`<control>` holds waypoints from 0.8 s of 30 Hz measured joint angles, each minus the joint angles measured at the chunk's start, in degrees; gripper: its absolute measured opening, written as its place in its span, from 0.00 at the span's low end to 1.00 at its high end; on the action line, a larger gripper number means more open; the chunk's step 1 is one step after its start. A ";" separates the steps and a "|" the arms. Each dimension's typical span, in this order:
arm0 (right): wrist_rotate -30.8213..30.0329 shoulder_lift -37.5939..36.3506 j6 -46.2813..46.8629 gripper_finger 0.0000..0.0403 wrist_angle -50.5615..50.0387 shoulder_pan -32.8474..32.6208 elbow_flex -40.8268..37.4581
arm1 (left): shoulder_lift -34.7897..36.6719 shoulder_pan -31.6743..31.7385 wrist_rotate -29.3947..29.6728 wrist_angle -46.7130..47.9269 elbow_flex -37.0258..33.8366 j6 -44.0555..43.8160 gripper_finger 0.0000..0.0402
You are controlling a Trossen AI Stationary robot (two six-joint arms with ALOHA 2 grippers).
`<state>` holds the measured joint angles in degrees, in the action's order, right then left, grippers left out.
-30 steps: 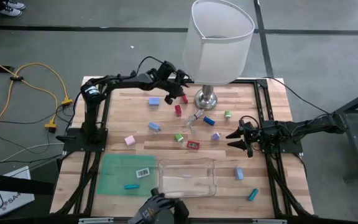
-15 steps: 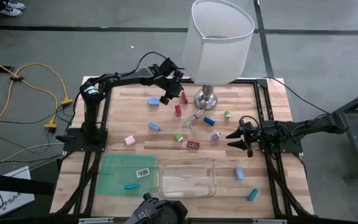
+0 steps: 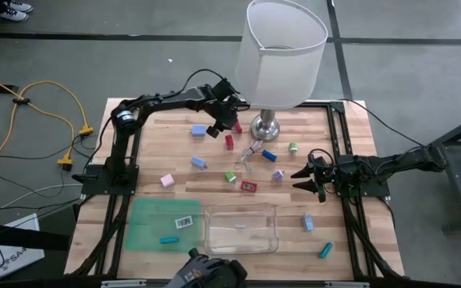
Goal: Pick & Place Office items
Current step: Put the top red timer into the green bin
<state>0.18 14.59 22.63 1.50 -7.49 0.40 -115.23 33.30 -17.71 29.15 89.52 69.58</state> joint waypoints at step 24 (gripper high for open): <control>-0.02 -0.01 0.00 0.41 0.00 0.00 0.00 | -1.57 0.33 -0.23 -0.24 0.12 2.40 0.49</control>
<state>0.16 14.58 22.63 1.50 -7.49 0.40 -116.80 33.63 -17.93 28.91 89.65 71.98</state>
